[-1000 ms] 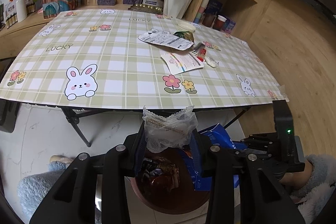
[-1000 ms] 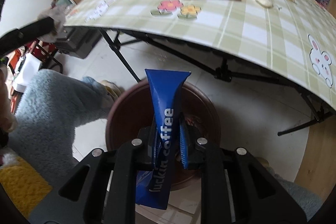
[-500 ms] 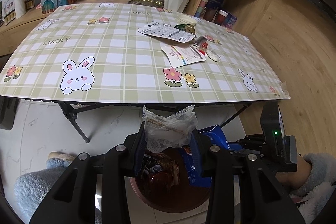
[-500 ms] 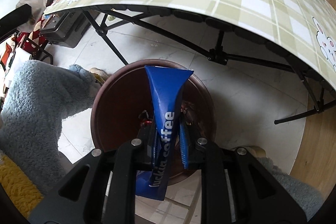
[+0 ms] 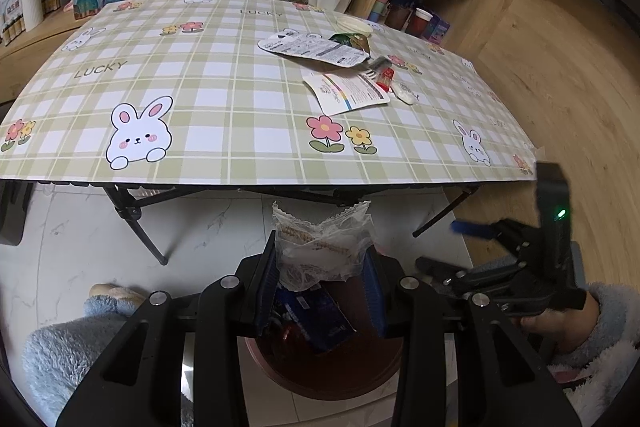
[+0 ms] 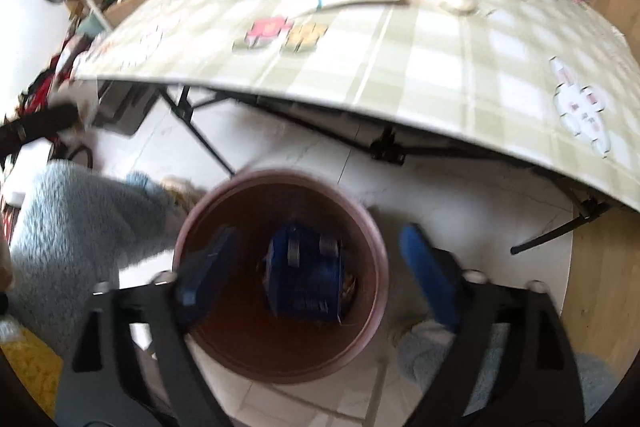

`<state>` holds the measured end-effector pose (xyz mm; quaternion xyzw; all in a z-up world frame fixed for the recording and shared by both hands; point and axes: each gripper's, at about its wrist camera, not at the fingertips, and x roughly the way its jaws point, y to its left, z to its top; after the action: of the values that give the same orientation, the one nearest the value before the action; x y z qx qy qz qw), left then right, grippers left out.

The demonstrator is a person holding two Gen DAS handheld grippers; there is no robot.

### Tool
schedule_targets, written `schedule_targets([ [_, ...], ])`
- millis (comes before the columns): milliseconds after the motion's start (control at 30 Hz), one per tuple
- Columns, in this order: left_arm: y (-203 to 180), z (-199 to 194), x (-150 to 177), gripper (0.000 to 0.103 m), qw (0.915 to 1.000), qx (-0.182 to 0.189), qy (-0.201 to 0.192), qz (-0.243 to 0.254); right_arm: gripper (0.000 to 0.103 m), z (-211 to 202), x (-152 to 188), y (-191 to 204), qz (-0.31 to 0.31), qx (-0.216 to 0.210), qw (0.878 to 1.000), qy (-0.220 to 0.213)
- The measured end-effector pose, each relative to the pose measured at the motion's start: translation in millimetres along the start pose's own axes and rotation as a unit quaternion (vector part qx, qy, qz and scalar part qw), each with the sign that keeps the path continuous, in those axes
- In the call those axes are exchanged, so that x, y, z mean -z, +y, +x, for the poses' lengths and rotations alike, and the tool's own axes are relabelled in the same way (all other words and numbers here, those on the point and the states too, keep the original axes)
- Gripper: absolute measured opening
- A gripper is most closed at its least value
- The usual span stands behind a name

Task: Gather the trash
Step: 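Open the right tool to drop the coffee box while the left tool drops the wrapper, then move both open tools back over the table toward the remaining wrappers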

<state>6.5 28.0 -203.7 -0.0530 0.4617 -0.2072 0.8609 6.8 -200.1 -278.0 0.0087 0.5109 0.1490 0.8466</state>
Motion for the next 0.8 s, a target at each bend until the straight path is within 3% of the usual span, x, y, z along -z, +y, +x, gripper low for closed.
schedule_targets([
  [67,-0.2,2.4,0.6,0.037,1.0000,0.001,0.005,0.000,0.098,-6.6,-2.5,-2.6,0.008,0.003,1.000,-0.019],
  [200,-1.2,6.6,1.9,0.037,0.9999,0.003,0.014,0.001,0.097,-15.3,-4.2,-6.5,0.016,0.019,0.999,-0.046],
  [567,-4.9,15.9,5.5,0.040,0.9993,0.014,0.035,0.002,0.097,-15.1,0.4,-11.0,0.023,0.032,0.998,-0.050],
  [800,-3.8,14.0,4.8,0.062,0.9993,0.021,0.030,-0.004,0.097,-16.7,1.0,-12.9,0.027,0.038,0.998,-0.052],
])
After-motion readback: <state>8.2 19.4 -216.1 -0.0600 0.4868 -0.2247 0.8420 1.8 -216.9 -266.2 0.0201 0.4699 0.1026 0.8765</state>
